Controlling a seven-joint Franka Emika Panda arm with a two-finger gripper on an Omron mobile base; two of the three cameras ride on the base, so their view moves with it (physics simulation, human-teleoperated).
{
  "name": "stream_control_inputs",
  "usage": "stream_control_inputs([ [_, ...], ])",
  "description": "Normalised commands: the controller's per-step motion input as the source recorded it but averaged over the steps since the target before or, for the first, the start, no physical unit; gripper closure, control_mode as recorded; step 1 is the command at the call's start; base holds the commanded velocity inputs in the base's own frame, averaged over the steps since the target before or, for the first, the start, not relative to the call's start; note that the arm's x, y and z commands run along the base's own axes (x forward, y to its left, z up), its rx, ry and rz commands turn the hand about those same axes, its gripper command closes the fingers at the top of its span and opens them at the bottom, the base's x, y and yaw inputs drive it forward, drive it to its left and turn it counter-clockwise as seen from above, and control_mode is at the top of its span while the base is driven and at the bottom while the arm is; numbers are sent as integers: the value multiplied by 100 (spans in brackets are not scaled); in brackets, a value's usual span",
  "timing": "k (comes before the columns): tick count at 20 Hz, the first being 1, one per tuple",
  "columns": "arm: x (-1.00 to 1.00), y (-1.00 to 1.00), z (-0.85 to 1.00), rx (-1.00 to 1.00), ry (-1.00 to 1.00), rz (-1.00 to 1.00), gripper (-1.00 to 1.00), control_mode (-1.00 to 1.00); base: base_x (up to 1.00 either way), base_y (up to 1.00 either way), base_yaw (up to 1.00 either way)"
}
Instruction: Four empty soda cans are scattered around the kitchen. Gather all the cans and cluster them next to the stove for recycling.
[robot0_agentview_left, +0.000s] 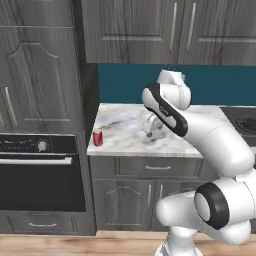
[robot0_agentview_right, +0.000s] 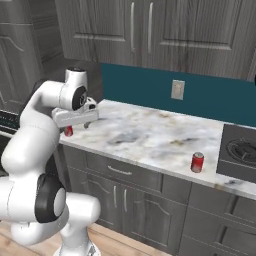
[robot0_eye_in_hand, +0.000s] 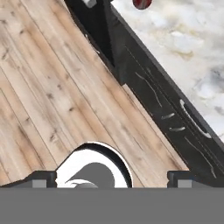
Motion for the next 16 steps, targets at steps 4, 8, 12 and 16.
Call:
stream_control_inputs([
  [4,11,13,-30,-5,0,34,-100,-100,0,0,0],
  [8,11,8,-30,-1,-2,31,-100,-100,0,0,0],
  [12,7,10,-22,0,-1,30,-100,-100,0,0,0],
  [16,15,19,-13,0,0,21,-100,-100,0,0,0],
])
